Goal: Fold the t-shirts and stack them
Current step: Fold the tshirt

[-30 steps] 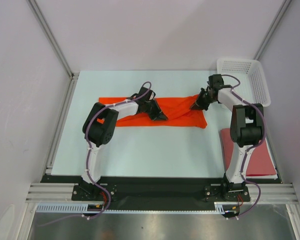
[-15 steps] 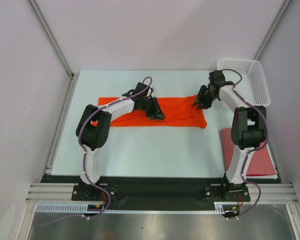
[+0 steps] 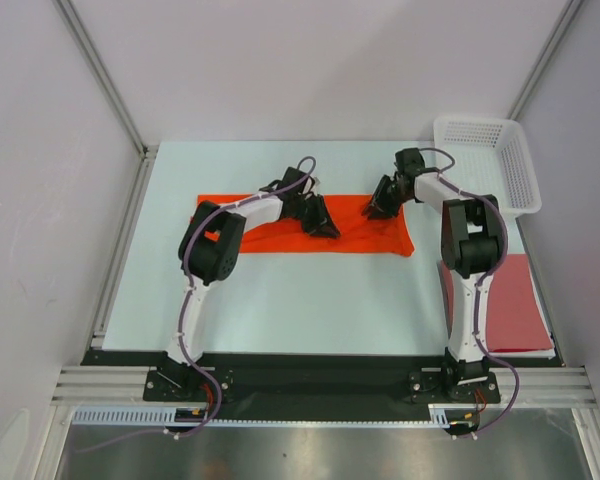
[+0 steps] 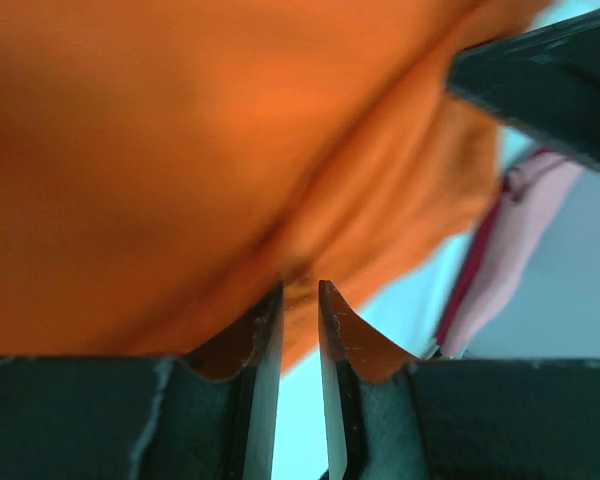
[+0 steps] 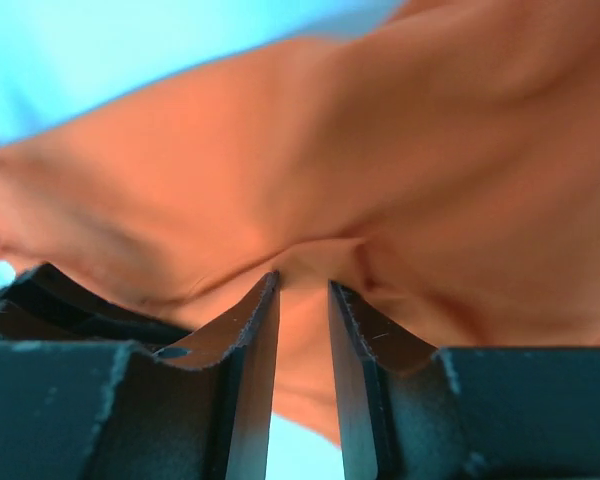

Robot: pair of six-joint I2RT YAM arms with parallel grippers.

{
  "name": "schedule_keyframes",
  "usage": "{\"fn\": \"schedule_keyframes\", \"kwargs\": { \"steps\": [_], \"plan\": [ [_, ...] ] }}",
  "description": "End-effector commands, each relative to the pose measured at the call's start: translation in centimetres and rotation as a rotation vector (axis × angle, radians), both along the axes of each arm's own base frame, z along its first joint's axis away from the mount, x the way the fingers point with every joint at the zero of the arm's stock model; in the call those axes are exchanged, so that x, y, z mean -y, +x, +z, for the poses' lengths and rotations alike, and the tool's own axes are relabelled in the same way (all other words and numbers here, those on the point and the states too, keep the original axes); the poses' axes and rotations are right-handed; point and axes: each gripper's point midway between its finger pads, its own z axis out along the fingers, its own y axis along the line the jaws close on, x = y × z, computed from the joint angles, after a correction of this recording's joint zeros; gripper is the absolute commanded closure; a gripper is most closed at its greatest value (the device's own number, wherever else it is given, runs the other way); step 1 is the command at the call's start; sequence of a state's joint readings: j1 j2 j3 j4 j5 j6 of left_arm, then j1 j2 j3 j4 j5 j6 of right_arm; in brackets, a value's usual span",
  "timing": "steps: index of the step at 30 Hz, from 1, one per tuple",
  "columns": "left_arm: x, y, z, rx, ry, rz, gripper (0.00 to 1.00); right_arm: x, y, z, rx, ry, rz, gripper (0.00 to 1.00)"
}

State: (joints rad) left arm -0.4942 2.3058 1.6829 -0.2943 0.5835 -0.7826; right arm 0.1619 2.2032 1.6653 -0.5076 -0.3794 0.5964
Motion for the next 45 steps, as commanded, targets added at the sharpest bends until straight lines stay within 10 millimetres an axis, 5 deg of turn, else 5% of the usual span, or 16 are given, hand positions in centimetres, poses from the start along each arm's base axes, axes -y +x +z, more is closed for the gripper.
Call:
{"fn": "schedule_keyframes", "kwargs": {
  "steps": [1,5,9,10,15,19,20,22,24,26,27,29,36,45],
  "plan": [
    [-0.7,0.8,-0.7,0.007,0.003,-0.019,0.75,1.2,2.2,0.3,0.026,-0.005,-0.037,0.69],
    [-2.6,1.8,1.0,0.089,0.048,-0.033,0.74,3.0,2.8,1.3,0.047,-0.080,-0.021,0.66],
    [-5.0,2.2,6.2,0.208,0.065,-0.058,0.69,4.8,2.6,5.7,0.107,-0.177,-0.019,0.59],
    [-5.5,2.0,9.1,0.259,0.056,-0.053,0.68,5.1,2.0,6.3,0.099,-0.196,-0.020,0.56],
    [-10.6,-0.1,12.7,0.311,0.097,0.033,0.63,6.7,-1.4,8.8,0.101,-0.243,-0.071,0.37],
    [-16.0,-2.0,13.0,0.305,0.168,0.171,0.61,6.3,-4.2,9.3,0.111,-0.165,-0.155,0.28],
    [-17.4,-3.3,13.2,0.303,0.186,0.210,0.61,6.0,-6.1,8.7,0.074,-0.125,-0.197,0.26],
    [-20.6,-4.6,11.5,0.260,0.256,0.299,0.61,5.2,-8.1,8.7,0.069,-0.061,-0.260,0.24],
    [-22.9,-5.6,12.5,0.280,0.276,0.380,0.61,4.7,-9.0,9.0,0.095,-0.042,-0.297,0.22],
    [-25.1,-7.1,11.2,0.249,0.336,0.442,0.62,4.5,-11.1,8.3,0.089,-0.029,-0.362,0.21],
    [-25.6,-7.8,12.3,0.289,0.335,0.466,0.62,4.3,-11.2,8.3,0.104,-0.013,-0.390,0.21],
    [-26.6,-9.1,11.5,0.277,0.368,0.491,0.62,4.6,-13.2,6.6,0.065,0.019,-0.462,0.20],
    [-28.0,-12.0,10.4,0.273,0.394,0.508,0.62,5.2,-12.7,3.9,0.146,0.039,-0.494,0.22],
    [-28.9,-11.5,10.5,0.277,0.418,0.524,0.62,5.8,-11.0,1.1,0.162,0.060,-0.552,0.30]
  ]
}}
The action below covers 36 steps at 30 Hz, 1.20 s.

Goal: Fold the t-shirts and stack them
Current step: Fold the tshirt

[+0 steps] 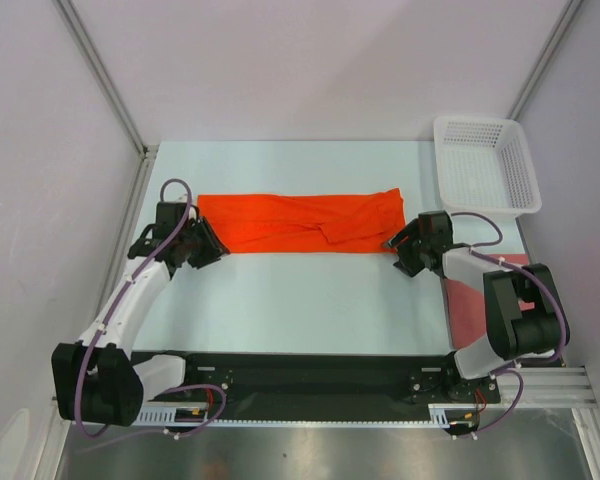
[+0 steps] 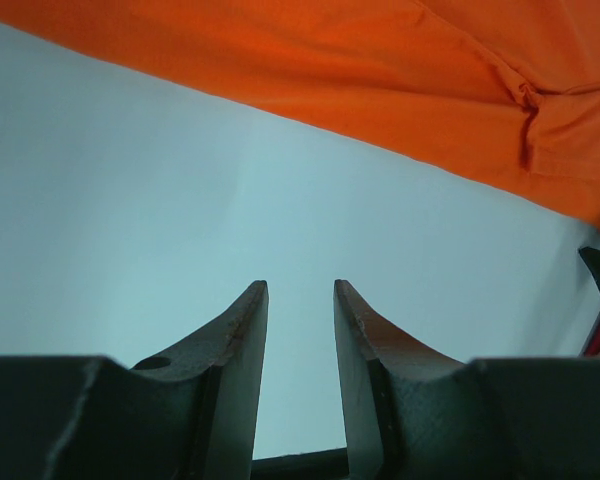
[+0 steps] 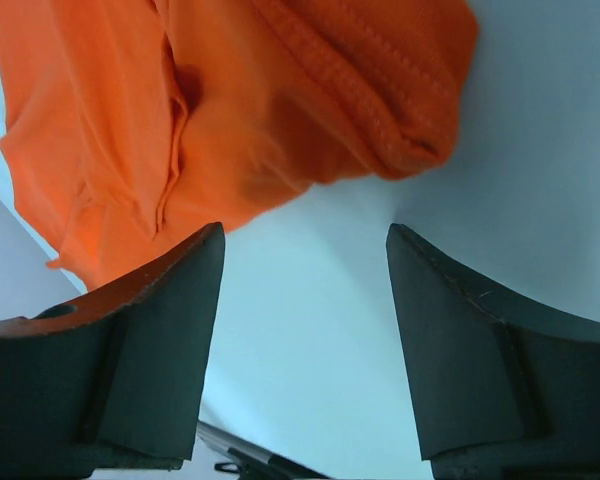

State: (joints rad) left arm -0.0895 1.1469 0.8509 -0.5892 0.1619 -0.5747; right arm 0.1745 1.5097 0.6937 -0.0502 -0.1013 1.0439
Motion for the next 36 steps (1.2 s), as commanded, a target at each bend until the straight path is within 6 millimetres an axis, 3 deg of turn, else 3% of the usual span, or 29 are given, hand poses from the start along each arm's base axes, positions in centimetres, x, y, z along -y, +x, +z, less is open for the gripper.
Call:
{"fn": "schedule_keyframes", "kwargs": {
  "steps": [1,6,9,11,14,17,18,19,20,22,24,26,29,31,35,36],
  "plan": [
    [-0.7,1.5,1.5,0.051,0.028,0.009,0.62,0.9,2.8,0.1,0.082,-0.010,-0.062,0.32],
    [-1.1,3.0,1.4,0.040,0.051,0.008,0.62,1.5,5.8,-0.5,0.095,-0.077,-0.038,0.35],
    [-1.3,4.1,1.1,0.033,0.067,0.002,0.62,1.8,8.0,-1.3,0.088,-0.105,-0.031,0.51],
    [-1.3,5.0,1.4,0.038,0.071,-0.001,0.62,2.0,9.0,-2.1,0.069,-0.118,-0.039,0.68],
    [-0.9,6.2,1.1,0.020,0.055,-0.014,0.63,2.4,12.1,-2.3,0.083,-0.137,-0.038,0.76],
    [-0.1,7.2,0.8,0.004,0.017,-0.029,0.64,3.8,16.7,-1.6,0.130,-0.238,-0.045,0.86],
    [-0.1,7.4,0.7,0.002,0.015,-0.024,0.64,4.7,16.9,-3.9,0.065,-0.268,-0.044,0.89],
    [-0.1,7.6,0.6,-0.002,0.016,-0.019,0.64,5.0,20.0,-1.4,0.127,-0.284,-0.049,0.92],
    [-0.2,7.7,-0.2,-0.024,0.022,-0.016,0.64,5.6,20.4,-2.2,0.095,-0.302,-0.052,0.92],
    [-0.2,7.7,-1.0,-0.050,0.028,-0.016,0.63,6.2,23.9,-1.2,0.138,-0.305,-0.049,0.90],
    [0.0,7.3,-2.4,-0.101,0.042,-0.027,0.62,6.1,25.4,-0.5,0.144,-0.310,-0.024,0.86],
    [-0.2,7.0,-3.5,-0.129,0.081,-0.033,0.61,5.6,27.6,0.7,0.187,-0.320,0.011,0.77],
    [0.5,6.2,-5.2,-0.201,0.131,-0.094,0.60,4.5,28.9,1.7,0.191,-0.307,0.077,0.60],
    [0.4,6.0,-6.0,-0.250,0.160,-0.077,0.59,3.7,28.9,2.8,0.188,-0.299,0.116,0.49],
    [0.3,5.0,-6.1,-0.278,0.132,0.016,0.57,3.8,26.4,5.6,0.133,-0.367,0.136,0.35],
    [0.1,4.8,-6.2,-0.284,0.130,0.037,0.54,3.7,25.1,7.4,0.145,-0.392,0.146,0.33]
  ]
}}
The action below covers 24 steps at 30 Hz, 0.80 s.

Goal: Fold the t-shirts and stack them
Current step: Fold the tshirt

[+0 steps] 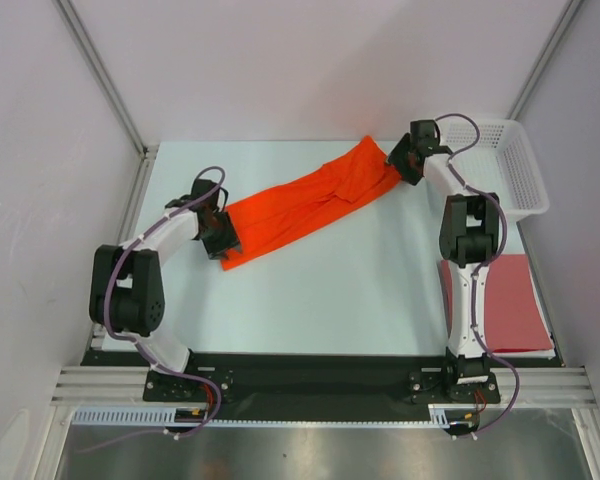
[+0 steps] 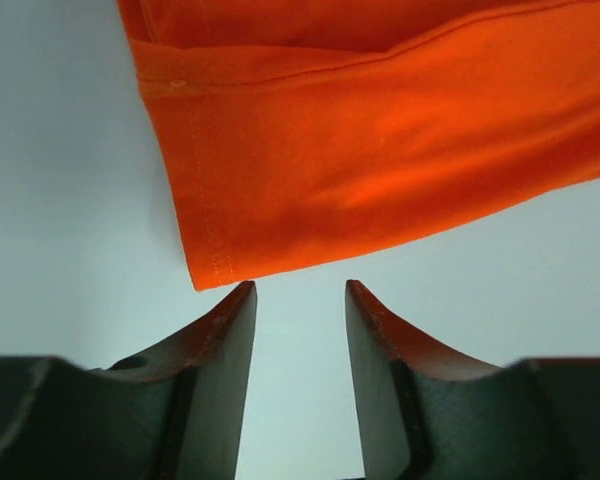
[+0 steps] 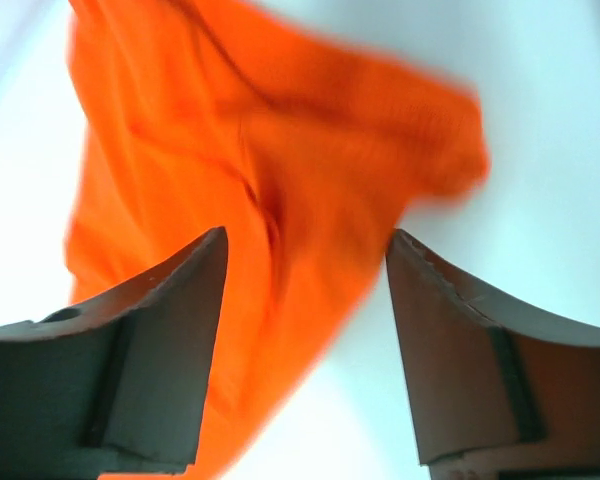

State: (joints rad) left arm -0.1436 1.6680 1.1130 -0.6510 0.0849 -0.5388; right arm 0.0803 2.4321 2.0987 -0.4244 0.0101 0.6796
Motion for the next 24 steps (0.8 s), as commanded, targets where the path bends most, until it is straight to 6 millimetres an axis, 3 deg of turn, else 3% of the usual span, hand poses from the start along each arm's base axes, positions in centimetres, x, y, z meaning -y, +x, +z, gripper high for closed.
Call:
{"fn": "schedule_keyframes", "kwargs": {
  "steps": [1,2,3,4,6,7,9,10,11,13,14,16,17,18,20,21,24],
  "plan": [
    [-0.9,-0.3,1.1,0.017,0.027,0.112,0.52,-0.2,-4.1,5.1,-0.027,-0.099,0.039,0.30],
    [-1.3,-0.7,0.8,0.006,0.038,0.129,0.52,-0.3,-4.7,5.7,-0.023,-0.102,0.043,0.30],
    [-1.4,-1.0,0.6,-0.001,0.037,0.140,0.52,-0.7,-5.7,8.4,0.016,-0.104,0.053,0.30],
    [-1.3,-1.7,0.0,-0.029,0.026,0.160,0.51,-0.6,-7.2,7.2,-0.021,-0.112,0.067,0.30],
    [-1.3,-2.5,-0.6,-0.056,0.001,0.198,0.48,-1.8,-9.0,9.8,0.022,-0.104,0.108,0.29],
    [-1.3,-3.3,-1.2,-0.077,-0.002,0.212,0.48,-2.7,-10.6,9.0,-0.002,-0.087,0.153,0.29],
    [-1.2,-3.3,-1.1,-0.051,-0.031,0.244,0.43,-4.3,-12.5,9.4,-0.002,-0.057,0.212,0.29],
    [-1.2,-3.9,-1.6,-0.058,-0.035,0.256,0.42,-5.9,-13.9,11.3,0.027,-0.024,0.254,0.29],
    [-1.4,-3.6,-1.5,-0.039,-0.045,0.277,0.36,-6.4,-15.9,9.5,-0.024,-0.014,0.275,0.29],
    [-1.5,-4.2,-2.2,-0.053,-0.074,0.317,0.36,-8.6,-18.9,10.9,-0.003,0.006,0.337,0.29],
    [-1.7,-4.0,-2.3,-0.046,-0.085,0.337,0.36,-8.9,-20.7,9.7,-0.033,0.010,0.348,0.29],
    [-1.8,-3.8,-2.4,-0.036,-0.100,0.351,0.36,-9.7,-23.1,9.2,-0.045,0.015,0.370,0.28],
    [-1.9,-3.5,-2.3,-0.025,-0.103,0.355,0.36,-10.6,-24.4,10.5,-0.010,0.029,0.387,0.29],
    [-1.9,-3.3,-2.0,-0.013,-0.107,0.354,0.37,-10.4,-26.1,8.7,-0.053,0.028,0.392,0.28],
    [-2.0,-2.6,-1.4,0.027,-0.111,0.357,0.38,-10.5,-27.8,9.2,-0.035,0.037,0.405,0.28],
    [-2.1,-2.4,-0.8,0.051,-0.122,0.363,0.39,-10.3,-28.7,8.5,-0.053,0.036,0.406,0.28],
    [-2.1,-2.0,-0.3,0.081,-0.154,0.385,0.39,-9.7,-30.1,8.8,-0.054,0.027,0.413,0.28]
  ]
}}
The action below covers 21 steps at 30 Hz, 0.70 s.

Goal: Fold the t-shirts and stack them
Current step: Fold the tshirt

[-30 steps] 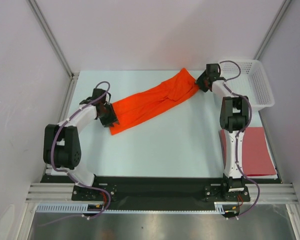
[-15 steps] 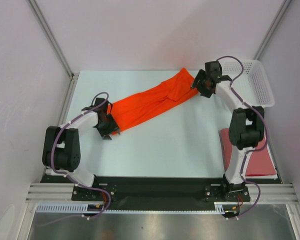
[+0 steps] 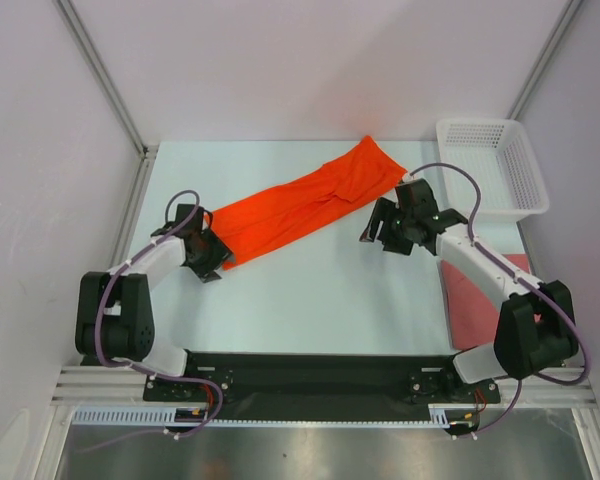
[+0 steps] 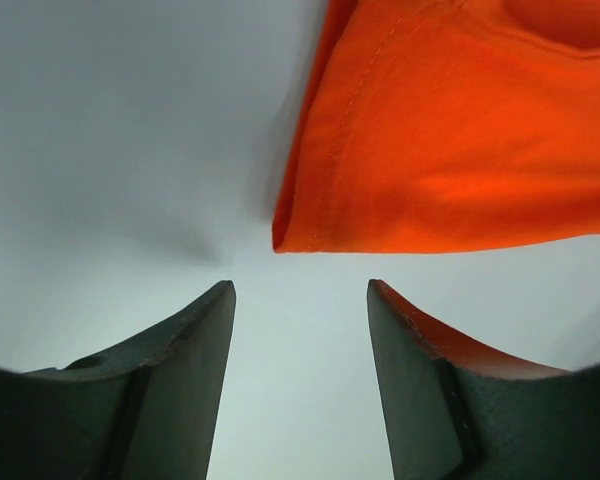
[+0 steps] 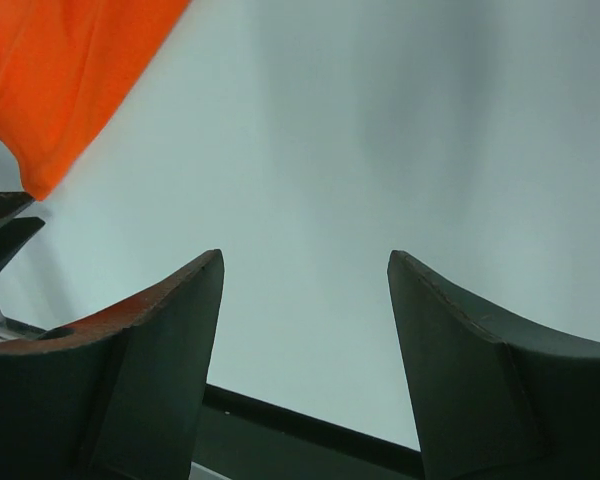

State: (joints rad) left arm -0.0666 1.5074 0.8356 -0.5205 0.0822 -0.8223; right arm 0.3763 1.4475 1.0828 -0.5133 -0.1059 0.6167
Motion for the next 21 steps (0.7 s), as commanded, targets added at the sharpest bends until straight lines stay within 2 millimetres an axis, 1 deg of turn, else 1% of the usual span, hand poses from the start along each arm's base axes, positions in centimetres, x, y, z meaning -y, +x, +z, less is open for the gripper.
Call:
{"fn": "schedule_keyframes", "kwargs": {
  "steps": [1,3,4,6,8,9,12,13,14,16,19,20,21],
  "plan": [
    [-0.3,1.7,1.8,0.100,-0.037,0.064,0.38,0.5,-0.5,2.4,0.067,0.024,-0.008,0.28],
    [-0.4,1.5,1.2,0.071,-0.052,0.096,0.37,0.9,-1.1,3.3,0.097,0.028,-0.013,0.28],
    [-0.4,1.1,0.3,0.037,-0.057,0.112,0.37,1.0,-1.3,3.7,0.105,0.032,-0.014,0.28],
    [-0.5,0.7,-0.7,-0.004,-0.069,0.149,0.37,1.4,-1.9,4.5,0.134,0.044,-0.026,0.27],
    [-0.9,0.8,-1.6,-0.025,-0.067,0.172,0.37,1.6,-2.4,4.7,0.143,0.046,-0.025,0.27],
    [-1.0,1.0,-1.7,-0.022,-0.068,0.188,0.38,1.9,-2.7,5.3,0.164,0.054,-0.027,0.27],
    [-0.9,1.5,-1.9,-0.017,-0.079,0.212,0.41,2.8,-3.7,4.4,0.146,0.049,-0.037,0.27],
    [-1.0,1.7,-1.9,-0.014,-0.079,0.218,0.42,3.4,-3.9,4.8,0.157,0.055,-0.050,0.27],
    [-1.0,1.9,-1.9,-0.012,-0.077,0.224,0.43,3.7,-4.3,4.2,0.143,0.055,-0.056,0.27],
    [-1.2,1.9,-2.0,-0.012,-0.064,0.226,0.44,4.1,-4.7,4.3,0.145,0.061,-0.063,0.27],
    [-1.2,1.5,-2.5,-0.031,-0.068,0.224,0.51,4.8,-5.0,4.4,0.154,0.065,-0.076,0.26],
    [-1.1,1.4,-2.7,-0.035,-0.070,0.223,0.60,5.0,-5.1,4.5,0.157,0.068,-0.081,0.26],
    [-0.8,0.8,-3.1,-0.047,-0.082,0.218,0.67,5.0,-5.2,4.4,0.154,0.070,-0.081,0.26]
  ]
}}
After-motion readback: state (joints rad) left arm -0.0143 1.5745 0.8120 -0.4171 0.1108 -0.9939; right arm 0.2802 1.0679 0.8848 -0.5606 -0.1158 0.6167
